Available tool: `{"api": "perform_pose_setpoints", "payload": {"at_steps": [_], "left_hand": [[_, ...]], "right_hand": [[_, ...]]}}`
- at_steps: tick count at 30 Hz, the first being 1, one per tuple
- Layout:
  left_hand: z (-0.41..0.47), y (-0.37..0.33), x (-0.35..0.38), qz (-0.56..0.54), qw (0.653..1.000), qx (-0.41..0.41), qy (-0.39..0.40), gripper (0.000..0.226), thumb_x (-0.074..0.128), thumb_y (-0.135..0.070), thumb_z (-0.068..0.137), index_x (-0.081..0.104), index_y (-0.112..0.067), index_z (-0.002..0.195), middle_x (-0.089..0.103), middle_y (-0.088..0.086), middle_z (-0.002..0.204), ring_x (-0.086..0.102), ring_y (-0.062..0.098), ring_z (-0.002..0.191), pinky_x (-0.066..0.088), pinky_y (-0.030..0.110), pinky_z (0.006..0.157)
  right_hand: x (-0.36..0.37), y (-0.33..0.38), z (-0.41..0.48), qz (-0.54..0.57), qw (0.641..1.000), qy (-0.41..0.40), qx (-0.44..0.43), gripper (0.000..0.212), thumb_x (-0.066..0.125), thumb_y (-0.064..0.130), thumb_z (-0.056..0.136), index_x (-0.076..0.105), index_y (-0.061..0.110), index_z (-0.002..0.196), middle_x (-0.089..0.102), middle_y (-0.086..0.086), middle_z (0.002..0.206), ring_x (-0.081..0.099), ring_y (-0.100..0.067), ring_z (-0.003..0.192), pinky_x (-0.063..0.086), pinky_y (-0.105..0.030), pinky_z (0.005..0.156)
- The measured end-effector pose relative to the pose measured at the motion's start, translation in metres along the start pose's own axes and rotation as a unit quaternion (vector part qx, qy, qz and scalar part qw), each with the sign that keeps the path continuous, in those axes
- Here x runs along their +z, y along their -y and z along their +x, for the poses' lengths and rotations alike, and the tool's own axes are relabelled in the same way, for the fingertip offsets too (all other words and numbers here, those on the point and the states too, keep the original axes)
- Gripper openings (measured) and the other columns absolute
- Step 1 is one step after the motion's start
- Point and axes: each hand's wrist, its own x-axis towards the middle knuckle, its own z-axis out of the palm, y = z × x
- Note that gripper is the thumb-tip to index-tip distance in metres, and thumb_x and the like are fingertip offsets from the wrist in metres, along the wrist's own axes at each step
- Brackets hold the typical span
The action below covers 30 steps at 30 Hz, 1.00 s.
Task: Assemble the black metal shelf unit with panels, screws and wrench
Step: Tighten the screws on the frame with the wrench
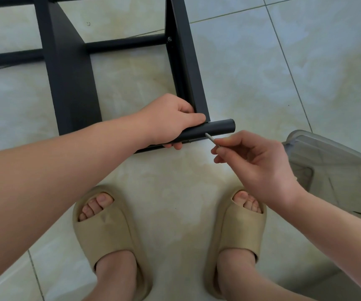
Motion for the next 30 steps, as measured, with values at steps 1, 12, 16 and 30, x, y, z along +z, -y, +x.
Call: {"api": "perform_pose_setpoints", "payload": {"at_steps": [1, 12, 16, 30], "left_hand": [[0.000, 0.000, 0.000, -0.001, 1.000, 0.001, 0.000, 0.038, 0.059, -0.037, 0.097, 0.067, 0.000, 0.093, 0.060, 0.011, 0.057, 0.060, 0.018, 0.048, 0.049, 0.030, 0.052], [0.001, 0.001, -0.001, -0.009, 1.000, -0.007, 0.003, 0.037, 0.057, -0.037, 0.098, 0.069, -0.002, 0.094, 0.063, 0.009, 0.060, 0.063, 0.019, 0.052, 0.050, 0.029, 0.052], [0.000, 0.001, -0.001, -0.010, 1.000, -0.007, 0.010, 0.036, 0.055, -0.037, 0.100, 0.070, -0.004, 0.097, 0.068, 0.024, 0.074, 0.065, 0.023, 0.058, 0.052, 0.031, 0.055], [0.001, -0.001, -0.002, -0.007, 1.000, -0.008, 0.015, 0.036, 0.054, -0.036, 0.100, 0.069, -0.003, 0.100, 0.069, 0.018, 0.077, 0.066, 0.018, 0.056, 0.054, 0.033, 0.057]], "right_hand": [[0.001, 0.000, 0.001, -0.002, 1.000, 0.000, 0.002, 0.025, 0.070, 0.000, 0.091, 0.072, 0.025, 0.090, 0.076, 0.002, 0.086, 0.074, -0.013, 0.077, 0.059, -0.031, 0.082], [0.014, 0.006, 0.010, 0.041, 0.998, -0.007, 0.050, 0.022, 0.069, -0.002, 0.091, 0.072, 0.020, 0.088, 0.074, -0.005, 0.082, 0.073, -0.013, 0.072, 0.056, -0.018, 0.074], [0.015, 0.004, 0.012, 0.050, 0.997, -0.015, 0.060, 0.022, 0.068, -0.003, 0.092, 0.072, 0.019, 0.087, 0.074, -0.007, 0.082, 0.073, -0.013, 0.072, 0.058, -0.022, 0.075], [0.018, 0.002, 0.017, 0.071, 0.995, -0.017, 0.064, 0.021, 0.065, -0.005, 0.093, 0.070, 0.014, 0.087, 0.075, -0.006, 0.081, 0.073, -0.014, 0.071, 0.056, -0.020, 0.072]]}}
